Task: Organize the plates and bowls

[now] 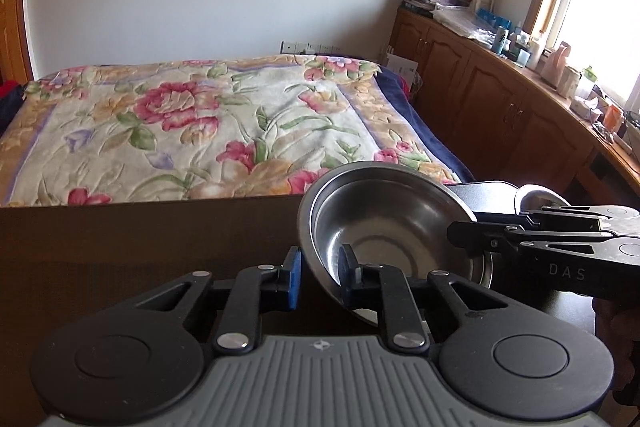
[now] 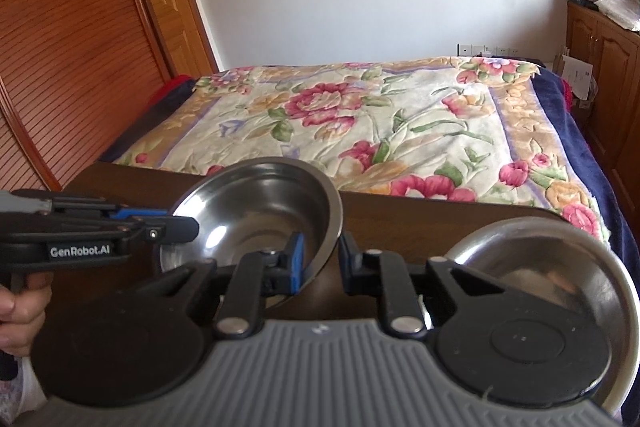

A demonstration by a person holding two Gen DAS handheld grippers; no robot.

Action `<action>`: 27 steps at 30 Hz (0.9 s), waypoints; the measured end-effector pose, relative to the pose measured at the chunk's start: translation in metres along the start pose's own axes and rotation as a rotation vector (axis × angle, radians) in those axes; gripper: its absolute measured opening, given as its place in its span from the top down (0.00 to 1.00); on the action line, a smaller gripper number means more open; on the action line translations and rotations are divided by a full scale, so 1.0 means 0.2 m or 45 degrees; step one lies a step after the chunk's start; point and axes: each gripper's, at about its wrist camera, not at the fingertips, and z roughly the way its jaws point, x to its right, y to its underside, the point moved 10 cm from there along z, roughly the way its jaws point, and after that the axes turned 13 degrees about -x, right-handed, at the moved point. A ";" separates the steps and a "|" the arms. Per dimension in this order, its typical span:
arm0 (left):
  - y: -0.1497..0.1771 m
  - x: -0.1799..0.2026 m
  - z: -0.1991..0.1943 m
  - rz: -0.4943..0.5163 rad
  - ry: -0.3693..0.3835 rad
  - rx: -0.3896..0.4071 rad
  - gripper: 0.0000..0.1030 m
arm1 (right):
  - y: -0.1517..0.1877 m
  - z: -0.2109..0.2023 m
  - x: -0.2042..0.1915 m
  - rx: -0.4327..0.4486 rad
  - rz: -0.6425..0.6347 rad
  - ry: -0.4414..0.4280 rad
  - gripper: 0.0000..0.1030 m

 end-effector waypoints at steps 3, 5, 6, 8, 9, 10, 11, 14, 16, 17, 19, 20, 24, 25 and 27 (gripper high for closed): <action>0.01 0.00 -0.03 -0.006 0.008 -0.001 0.82 | 0.01 -0.02 -0.02 0.004 0.003 0.002 0.83; 0.02 0.00 -0.07 0.000 0.011 0.011 0.82 | 0.01 -0.05 -0.04 0.013 -0.007 0.004 0.84; 0.02 0.01 -0.09 0.001 0.011 0.017 0.82 | 0.01 -0.07 -0.04 0.019 -0.010 0.002 0.84; 0.01 0.01 -0.14 0.001 0.013 0.035 0.82 | 0.00 -0.12 -0.07 0.042 -0.020 0.001 0.84; 0.01 0.02 -0.17 0.004 0.016 0.045 0.82 | -0.01 -0.15 -0.07 0.058 -0.021 0.000 0.84; 0.00 0.03 -0.19 0.009 0.018 0.056 0.82 | -0.01 -0.18 -0.08 0.073 -0.025 -0.001 0.84; 0.00 0.03 -0.22 0.013 0.015 0.065 0.82 | -0.02 -0.21 -0.09 0.090 -0.031 -0.003 0.84; -0.01 0.05 -0.29 0.024 0.010 0.095 0.82 | -0.04 -0.29 -0.12 0.130 -0.045 -0.003 0.84; -0.01 0.05 -0.34 0.025 0.010 0.115 0.82 | -0.04 -0.33 -0.14 0.149 -0.049 -0.009 0.84; -0.01 0.06 -0.36 0.027 0.012 0.124 0.82 | -0.04 -0.35 -0.14 0.158 -0.052 -0.012 0.84; 0.00 0.06 -0.39 0.031 0.014 0.137 0.82 | -0.04 -0.38 -0.15 0.170 -0.052 -0.022 0.84; 0.01 0.07 -0.42 0.033 0.018 0.145 0.82 | -0.03 -0.39 -0.15 0.177 -0.049 -0.028 0.84; 0.04 0.08 -0.47 0.057 0.015 0.168 0.82 | 0.01 -0.43 -0.16 0.186 -0.036 -0.065 0.84; 0.05 0.08 -0.49 0.064 0.018 0.172 0.82 | 0.02 -0.43 -0.17 0.189 -0.036 -0.064 0.84; 0.08 0.09 -0.51 0.074 0.033 0.174 0.82 | 0.05 -0.44 -0.18 0.191 -0.034 -0.066 0.84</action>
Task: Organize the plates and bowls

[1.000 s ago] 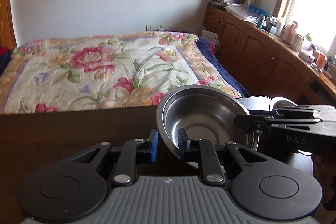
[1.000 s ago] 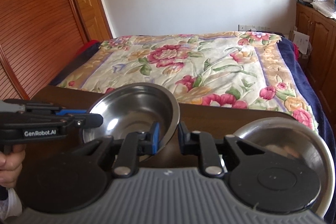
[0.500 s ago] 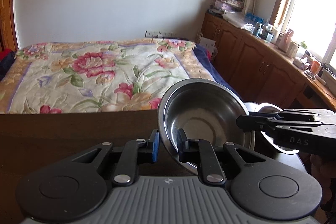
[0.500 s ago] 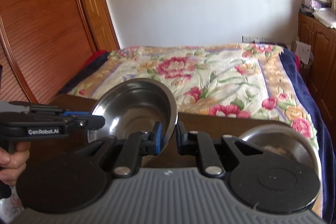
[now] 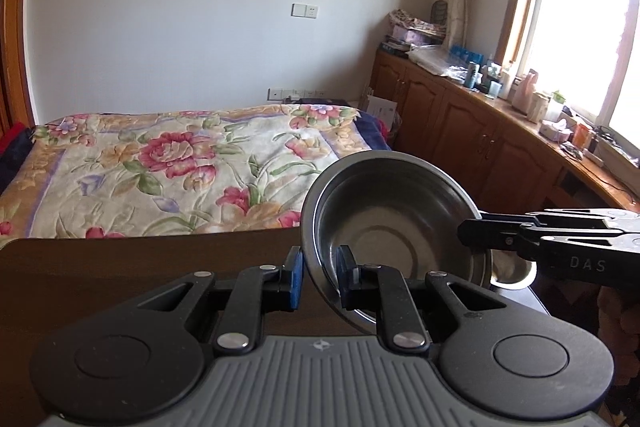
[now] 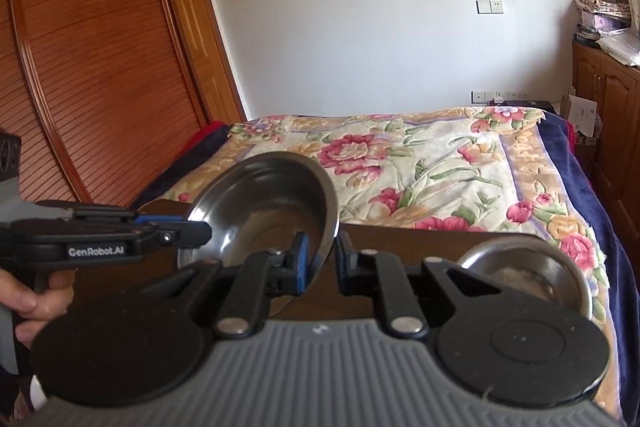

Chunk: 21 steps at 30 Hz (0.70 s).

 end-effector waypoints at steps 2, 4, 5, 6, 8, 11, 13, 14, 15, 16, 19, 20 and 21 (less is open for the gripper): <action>0.03 0.01 -0.03 0.011 0.010 0.004 0.82 | 0.03 -0.01 -0.01 -0.003 -0.003 -0.003 0.84; 0.06 0.02 -0.06 0.016 0.020 0.010 0.82 | 0.06 -0.02 -0.02 -0.001 -0.003 -0.006 0.84; 0.08 0.02 -0.09 0.018 0.025 0.015 0.82 | 0.07 -0.03 -0.03 0.000 -0.002 -0.009 0.84; 0.09 0.03 -0.10 0.021 0.031 0.020 0.82 | 0.08 -0.04 -0.03 0.002 0.001 -0.012 0.84; 0.11 0.04 -0.13 0.025 0.041 0.034 0.82 | 0.10 -0.06 -0.04 0.006 0.012 -0.019 0.84; 0.13 0.04 -0.17 0.022 0.056 0.060 0.82 | 0.11 -0.08 -0.06 0.013 0.021 -0.031 0.84; 0.15 0.05 -0.18 0.021 0.060 0.065 0.82 | 0.12 -0.10 -0.07 0.014 0.014 -0.027 0.84; 0.16 0.05 -0.19 0.023 0.060 0.067 0.82 | 0.13 -0.10 -0.08 0.011 0.008 -0.026 0.84; 0.16 0.05 -0.19 0.022 0.060 0.068 0.82 | 0.13 -0.10 -0.09 0.007 0.001 -0.023 0.84; 0.17 0.05 -0.20 0.021 0.063 0.069 0.82 | 0.14 -0.11 -0.10 0.006 -0.007 -0.020 0.84; 0.18 0.05 -0.22 0.032 0.068 0.072 0.82 | 0.15 -0.12 -0.12 0.003 -0.019 -0.025 0.84; 0.19 0.05 -0.22 0.035 0.069 0.073 0.82 | 0.16 -0.13 -0.13 0.003 -0.024 -0.028 0.84; 0.19 0.04 -0.23 0.036 0.069 0.072 0.82 | 0.16 -0.14 -0.13 0.002 -0.028 -0.029 0.84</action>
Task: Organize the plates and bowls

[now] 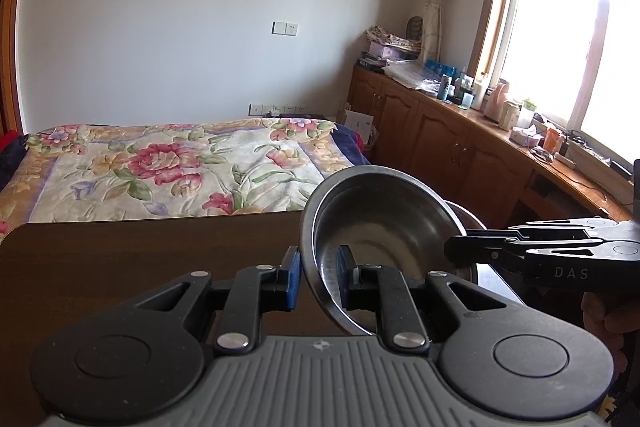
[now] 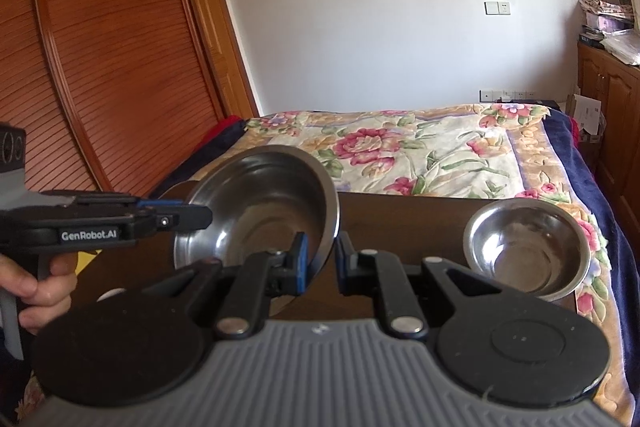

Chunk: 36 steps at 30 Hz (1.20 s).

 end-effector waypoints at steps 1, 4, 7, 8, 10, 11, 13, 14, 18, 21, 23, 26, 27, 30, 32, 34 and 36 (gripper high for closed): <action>0.00 0.00 0.00 0.000 0.001 -0.002 0.82 | 0.01 -0.01 -0.01 -0.001 -0.006 -0.002 0.84; 0.04 0.00 -0.02 -0.001 0.013 -0.004 0.82 | 0.04 -0.02 -0.03 -0.001 -0.018 -0.005 0.84; 0.08 0.02 -0.03 0.009 0.036 -0.006 0.80 | 0.07 -0.04 -0.05 -0.005 -0.016 -0.018 0.84; 0.10 0.03 -0.03 0.016 0.040 -0.010 0.80 | 0.09 -0.05 -0.05 -0.005 -0.013 -0.018 0.84; 0.13 0.03 -0.03 0.016 0.043 -0.017 0.80 | 0.12 -0.05 -0.06 -0.015 -0.015 -0.012 0.84; 0.14 0.04 -0.03 0.016 0.051 -0.021 0.80 | 0.15 -0.06 -0.05 -0.021 -0.015 -0.013 0.84; 0.17 0.06 -0.04 0.017 0.067 -0.024 0.80 | 0.18 -0.07 -0.05 -0.029 -0.005 -0.018 0.84; 0.18 0.07 -0.04 0.019 0.078 -0.026 0.80 | 0.20 -0.08 -0.04 -0.031 0.004 -0.020 0.84; 0.23 0.14 -0.08 0.043 0.108 -0.043 0.80 | 0.26 -0.14 -0.02 -0.029 0.043 -0.040 0.84; 0.27 0.19 -0.09 0.063 0.127 -0.065 0.80 | 0.30 -0.17 0.00 -0.033 0.064 -0.047 0.84; 0.31 0.22 -0.08 0.078 0.136 -0.096 0.80 | 0.33 -0.17 0.01 -0.043 0.069 -0.043 0.84; 0.36 0.25 -0.05 0.107 0.132 -0.132 0.80 | 0.39 -0.15 0.03 -0.073 0.078 -0.026 0.84; 0.38 0.26 -0.04 0.118 0.129 -0.143 0.80 | 0.40 -0.14 0.04 -0.082 0.086 -0.024 0.84; 0.42 0.27 0.00 0.144 0.116 -0.177 0.80 | 0.43 -0.10 0.05 -0.107 0.103 -0.016 0.84; 0.44 0.26 0.02 0.150 0.104 -0.199 0.80 | 0.45 -0.08 0.06 -0.119 0.099 -0.009 0.84; 0.45 0.26 0.04 0.160 0.090 -0.213 0.79 | 0.46 -0.07 0.05 -0.128 0.095 -0.011 0.84; 0.46 0.25 0.05 0.160 0.084 -0.227 0.79 | 0.47 -0.07 0.05 -0.129 0.084 -0.008 0.84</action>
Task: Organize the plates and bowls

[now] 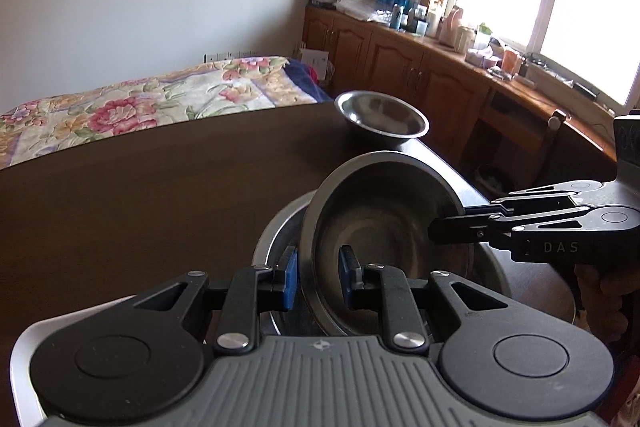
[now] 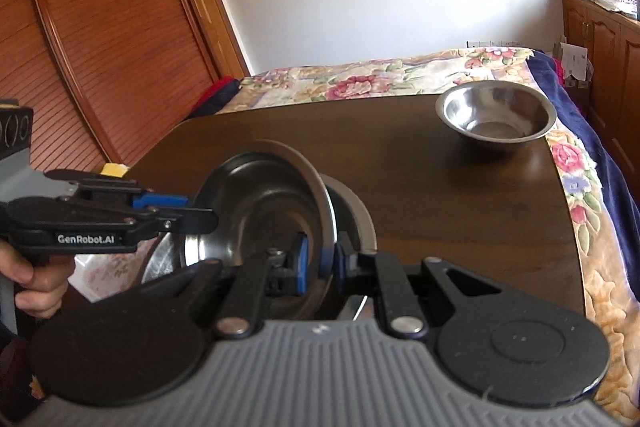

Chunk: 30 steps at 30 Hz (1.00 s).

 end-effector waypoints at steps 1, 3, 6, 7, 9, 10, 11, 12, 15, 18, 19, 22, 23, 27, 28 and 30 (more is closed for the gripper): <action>0.00 0.00 0.00 0.000 -0.002 -0.003 0.79 | 0.00 0.00 0.00 -0.001 -0.007 0.003 0.84; 0.00 0.00 0.01 -0.001 -0.005 -0.007 0.79 | 0.01 0.01 0.00 -0.002 -0.023 0.015 0.84; 0.01 0.00 0.01 0.006 -0.012 -0.011 0.77 | 0.02 0.01 -0.01 -0.006 -0.033 0.022 0.84; 0.01 0.00 0.01 0.010 -0.008 -0.014 0.76 | 0.03 0.02 -0.01 -0.007 -0.035 0.023 0.84; 0.01 0.00 0.02 0.015 -0.009 -0.016 0.75 | 0.02 0.01 -0.01 0.000 -0.046 0.030 0.84; 0.01 0.01 0.02 0.017 -0.011 -0.016 0.75 | 0.02 0.01 0.00 0.003 -0.045 0.031 0.84; 0.01 0.01 0.02 0.015 -0.011 -0.017 0.75 | 0.02 0.01 0.00 0.005 -0.043 0.030 0.84; 0.01 0.01 0.03 0.015 -0.013 -0.017 0.75 | 0.02 0.01 -0.01 0.006 -0.045 0.031 0.84; 0.01 0.02 0.03 0.023 -0.024 -0.012 0.75 | 0.02 0.01 -0.01 0.012 -0.064 0.049 0.84; 0.02 0.02 0.03 0.021 -0.023 -0.012 0.74 | 0.02 0.01 -0.02 0.012 -0.080 0.066 0.84; 0.02 0.02 0.03 0.019 -0.020 -0.011 0.73 | 0.02 0.00 -0.02 0.016 -0.082 0.069 0.83; 0.02 0.01 0.02 0.015 -0.024 -0.005 0.72 | 0.00 -0.01 -0.02 0.035 -0.092 0.077 0.83; 0.02 0.01 0.02 0.014 -0.026 -0.003 0.72 | -0.01 -0.02 -0.02 0.042 -0.095 0.078 0.83; 0.01 0.00 0.01 0.011 -0.034 0.011 0.71 | -0.03 -0.03 0.00 0.058 -0.093 0.069 0.83; 0.00 0.00 0.00 0.012 -0.036 0.015 0.71 | -0.04 -0.04 0.00 0.064 -0.091 0.069 0.83; -0.01 0.00 0.00 0.013 -0.043 0.024 0.71 | -0.05 -0.05 0.01 0.076 -0.086 0.069 0.83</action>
